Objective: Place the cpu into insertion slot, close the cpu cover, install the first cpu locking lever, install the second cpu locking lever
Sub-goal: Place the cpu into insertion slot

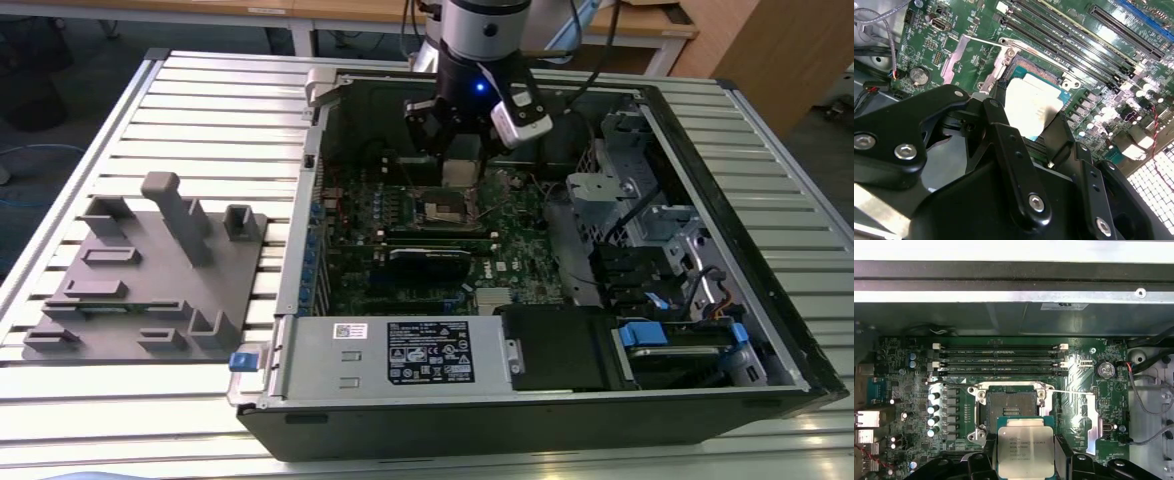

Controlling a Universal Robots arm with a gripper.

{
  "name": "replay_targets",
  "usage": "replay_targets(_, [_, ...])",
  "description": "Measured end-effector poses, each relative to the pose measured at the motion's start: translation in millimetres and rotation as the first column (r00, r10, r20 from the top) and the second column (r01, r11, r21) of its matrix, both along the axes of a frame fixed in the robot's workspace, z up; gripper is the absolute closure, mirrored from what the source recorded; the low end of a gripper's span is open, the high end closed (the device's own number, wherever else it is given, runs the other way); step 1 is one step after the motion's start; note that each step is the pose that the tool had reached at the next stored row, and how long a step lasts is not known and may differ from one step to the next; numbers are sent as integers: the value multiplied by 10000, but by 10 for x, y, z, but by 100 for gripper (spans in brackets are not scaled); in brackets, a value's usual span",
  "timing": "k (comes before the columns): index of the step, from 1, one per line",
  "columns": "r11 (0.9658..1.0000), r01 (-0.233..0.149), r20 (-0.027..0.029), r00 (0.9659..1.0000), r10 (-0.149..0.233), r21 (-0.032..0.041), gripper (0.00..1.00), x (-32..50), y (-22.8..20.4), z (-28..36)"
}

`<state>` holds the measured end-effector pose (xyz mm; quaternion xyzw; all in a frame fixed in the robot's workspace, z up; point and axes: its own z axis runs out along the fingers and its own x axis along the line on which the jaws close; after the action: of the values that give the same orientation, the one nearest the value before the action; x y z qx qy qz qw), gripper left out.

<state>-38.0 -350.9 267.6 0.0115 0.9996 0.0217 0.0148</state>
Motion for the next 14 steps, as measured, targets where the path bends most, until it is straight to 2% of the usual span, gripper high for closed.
replay_targets(10, [10000,0,-1,10000,0,-2,46,-11,0,-57])
replay_targets(14, [10000,0,-2,10000,0,-4,46,-44,7,-71])
